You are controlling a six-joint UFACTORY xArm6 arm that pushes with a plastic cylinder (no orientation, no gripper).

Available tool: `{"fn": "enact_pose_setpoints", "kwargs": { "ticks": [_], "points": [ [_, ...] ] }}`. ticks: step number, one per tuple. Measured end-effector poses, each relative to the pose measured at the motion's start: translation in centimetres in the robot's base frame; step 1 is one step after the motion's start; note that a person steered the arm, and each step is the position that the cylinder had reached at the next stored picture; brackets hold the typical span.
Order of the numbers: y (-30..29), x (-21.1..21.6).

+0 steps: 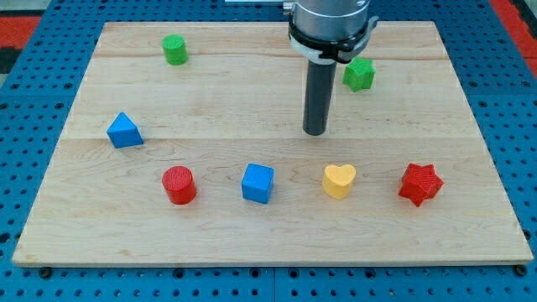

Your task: Push the blue triangle towards the left center

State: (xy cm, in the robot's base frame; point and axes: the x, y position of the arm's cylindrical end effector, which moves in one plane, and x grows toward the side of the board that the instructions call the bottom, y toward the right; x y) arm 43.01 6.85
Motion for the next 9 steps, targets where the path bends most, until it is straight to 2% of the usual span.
{"fn": "enact_pose_setpoints", "kwargs": {
  "ticks": [2,3,4,5,6,9],
  "points": [
    [-7.9,0.1],
    [-13.5,1.7],
    [-15.4,4.3],
    [-25.0,4.4],
    [-26.2,4.4],
    [-31.0,-2.0]
  ]
}}
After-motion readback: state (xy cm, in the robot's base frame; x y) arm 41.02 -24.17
